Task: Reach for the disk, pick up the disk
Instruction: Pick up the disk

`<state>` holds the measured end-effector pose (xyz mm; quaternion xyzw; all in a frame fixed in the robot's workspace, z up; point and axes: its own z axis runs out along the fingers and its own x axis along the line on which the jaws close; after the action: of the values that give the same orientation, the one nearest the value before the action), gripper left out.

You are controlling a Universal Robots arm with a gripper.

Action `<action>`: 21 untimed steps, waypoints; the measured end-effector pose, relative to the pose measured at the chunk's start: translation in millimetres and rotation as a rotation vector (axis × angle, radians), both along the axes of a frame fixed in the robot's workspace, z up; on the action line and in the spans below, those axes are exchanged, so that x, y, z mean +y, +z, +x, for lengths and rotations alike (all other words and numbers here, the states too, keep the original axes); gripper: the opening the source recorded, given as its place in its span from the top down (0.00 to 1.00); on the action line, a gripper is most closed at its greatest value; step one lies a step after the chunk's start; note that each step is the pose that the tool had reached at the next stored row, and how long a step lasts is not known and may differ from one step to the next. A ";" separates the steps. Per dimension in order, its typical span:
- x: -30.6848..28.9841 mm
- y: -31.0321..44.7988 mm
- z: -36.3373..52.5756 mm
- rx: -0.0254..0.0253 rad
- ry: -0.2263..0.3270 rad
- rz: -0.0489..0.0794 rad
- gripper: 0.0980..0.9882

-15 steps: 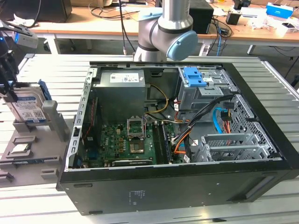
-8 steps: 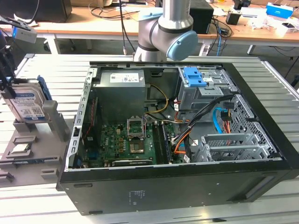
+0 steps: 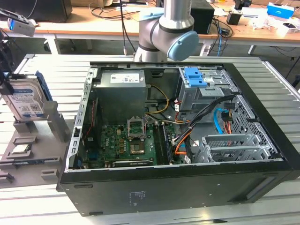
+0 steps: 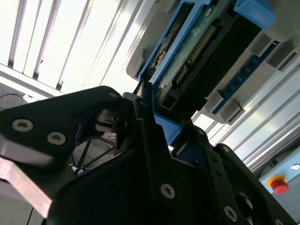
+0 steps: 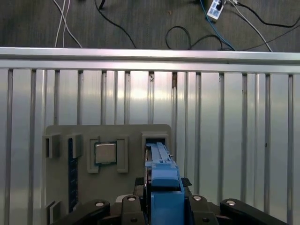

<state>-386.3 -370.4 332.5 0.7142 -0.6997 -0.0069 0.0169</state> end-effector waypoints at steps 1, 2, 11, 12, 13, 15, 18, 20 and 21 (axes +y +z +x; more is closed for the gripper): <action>0.0 1.1 0.1 0.0001 0.000 0.000 0.70; 0.1 3.2 0.2 0.0003 0.000 0.000 0.70; 0.4 21.7 1.5 0.0009 0.000 -0.002 0.70; 0.4 23.5 1.6 0.0010 0.000 -0.003 0.70; 0.5 25.5 1.7 0.0010 0.000 -0.003 0.70; 0.6 29.7 1.9 0.0012 0.000 -0.003 0.70; 0.7 36.0 2.3 0.0016 0.000 -0.004 0.70; 0.8 40.9 2.6 0.0019 0.000 -0.005 0.70; 0.8 43.0 2.8 0.0020 0.000 -0.005 0.70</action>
<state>-383.6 -369.6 375.5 0.7142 -0.6997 -0.0058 0.0194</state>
